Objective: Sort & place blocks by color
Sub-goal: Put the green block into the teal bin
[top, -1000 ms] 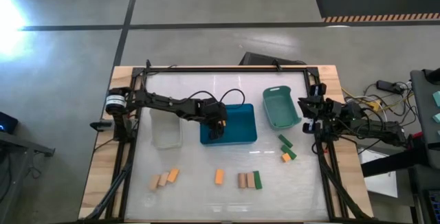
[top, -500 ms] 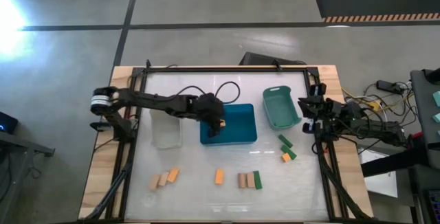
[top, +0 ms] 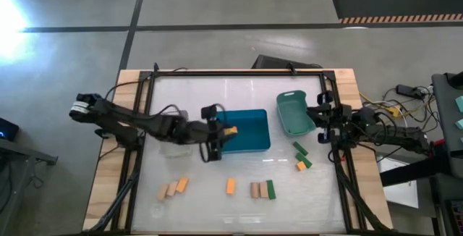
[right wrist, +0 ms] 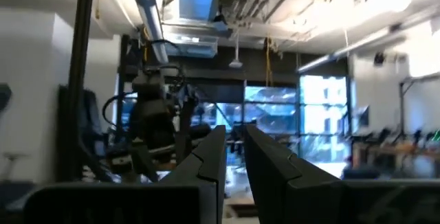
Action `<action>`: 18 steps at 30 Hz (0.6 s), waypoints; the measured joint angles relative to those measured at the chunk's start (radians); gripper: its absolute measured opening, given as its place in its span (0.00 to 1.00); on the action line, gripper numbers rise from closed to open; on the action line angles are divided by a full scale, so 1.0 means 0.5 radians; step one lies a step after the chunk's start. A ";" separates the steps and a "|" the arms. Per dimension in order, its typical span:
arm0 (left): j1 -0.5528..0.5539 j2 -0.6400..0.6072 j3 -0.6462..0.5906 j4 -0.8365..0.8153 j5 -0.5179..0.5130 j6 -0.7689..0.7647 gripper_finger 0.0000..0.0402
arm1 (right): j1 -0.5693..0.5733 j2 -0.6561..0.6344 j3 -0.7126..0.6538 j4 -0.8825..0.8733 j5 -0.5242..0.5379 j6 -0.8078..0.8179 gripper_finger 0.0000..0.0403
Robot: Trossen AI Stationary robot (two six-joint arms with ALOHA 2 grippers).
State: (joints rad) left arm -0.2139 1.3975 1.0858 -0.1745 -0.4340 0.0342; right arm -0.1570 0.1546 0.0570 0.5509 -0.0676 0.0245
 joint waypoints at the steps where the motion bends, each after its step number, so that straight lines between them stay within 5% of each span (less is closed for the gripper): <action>1: -0.029 -0.019 -0.015 0.030 -0.019 0.010 0.36 | 0.000 0.013 0.000 -0.005 -0.001 0.072 0.11; 11: -0.126 -0.093 -0.048 0.072 -0.192 0.083 0.36 | 0.006 0.324 0.135 -0.148 -0.005 0.413 0.11; 18: -0.129 -0.116 -0.157 0.068 -0.349 0.103 0.36 | 0.017 0.538 0.432 -0.712 -0.006 0.427 0.11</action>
State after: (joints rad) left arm -0.2782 1.3396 1.0073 -0.1406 -0.6085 0.0856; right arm -0.1484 0.4237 0.2732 0.1948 -0.0705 0.2382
